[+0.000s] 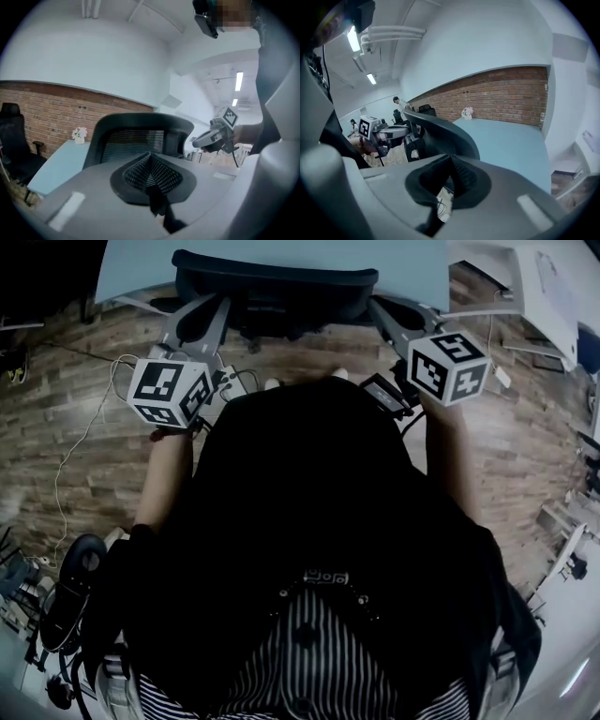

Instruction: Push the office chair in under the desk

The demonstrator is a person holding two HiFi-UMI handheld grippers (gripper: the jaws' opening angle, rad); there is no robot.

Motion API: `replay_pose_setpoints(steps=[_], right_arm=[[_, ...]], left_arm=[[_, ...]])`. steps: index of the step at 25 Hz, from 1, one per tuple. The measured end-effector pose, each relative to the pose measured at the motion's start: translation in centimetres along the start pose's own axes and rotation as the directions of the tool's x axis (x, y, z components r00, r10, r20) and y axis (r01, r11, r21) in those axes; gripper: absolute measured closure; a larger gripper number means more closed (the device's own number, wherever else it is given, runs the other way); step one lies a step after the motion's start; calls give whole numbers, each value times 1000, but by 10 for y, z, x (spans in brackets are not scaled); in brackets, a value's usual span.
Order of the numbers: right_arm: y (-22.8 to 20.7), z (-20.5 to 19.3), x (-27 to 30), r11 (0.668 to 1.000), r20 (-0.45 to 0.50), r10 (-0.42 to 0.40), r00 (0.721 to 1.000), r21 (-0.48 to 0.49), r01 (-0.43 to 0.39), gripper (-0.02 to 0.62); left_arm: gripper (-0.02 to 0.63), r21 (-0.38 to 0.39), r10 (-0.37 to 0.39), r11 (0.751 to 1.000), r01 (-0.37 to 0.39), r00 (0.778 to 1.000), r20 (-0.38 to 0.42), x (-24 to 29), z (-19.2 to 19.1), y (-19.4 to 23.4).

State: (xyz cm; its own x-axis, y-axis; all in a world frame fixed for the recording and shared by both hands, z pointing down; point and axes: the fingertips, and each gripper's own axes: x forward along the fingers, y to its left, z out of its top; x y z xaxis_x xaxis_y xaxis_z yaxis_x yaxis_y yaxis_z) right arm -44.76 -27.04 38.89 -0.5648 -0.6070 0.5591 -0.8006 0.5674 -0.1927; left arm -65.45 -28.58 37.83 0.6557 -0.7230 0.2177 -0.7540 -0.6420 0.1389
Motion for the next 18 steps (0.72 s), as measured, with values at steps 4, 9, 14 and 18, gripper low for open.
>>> replay_pose_setpoints(steps=[4,9,14,18], right_arm=[[7,0,8,1000,21,3,1000,4,-3,595],[26,-9,9,999,9,26,1000,-22,-25,595],[32,-10,9,999,13,40,999,-26,-40,595],[31,-3,16,999,10,37,999,-39,-36,595]], left_arm=[[600,25,-78,997,77,997,21,21,15,-30],[600,37,-99,995,98,995,24,21,12,-40],[600,32,-110,994,109,994,15,16,9,-42],[600,39,-92,995,91,996,17,14,10,-29]])
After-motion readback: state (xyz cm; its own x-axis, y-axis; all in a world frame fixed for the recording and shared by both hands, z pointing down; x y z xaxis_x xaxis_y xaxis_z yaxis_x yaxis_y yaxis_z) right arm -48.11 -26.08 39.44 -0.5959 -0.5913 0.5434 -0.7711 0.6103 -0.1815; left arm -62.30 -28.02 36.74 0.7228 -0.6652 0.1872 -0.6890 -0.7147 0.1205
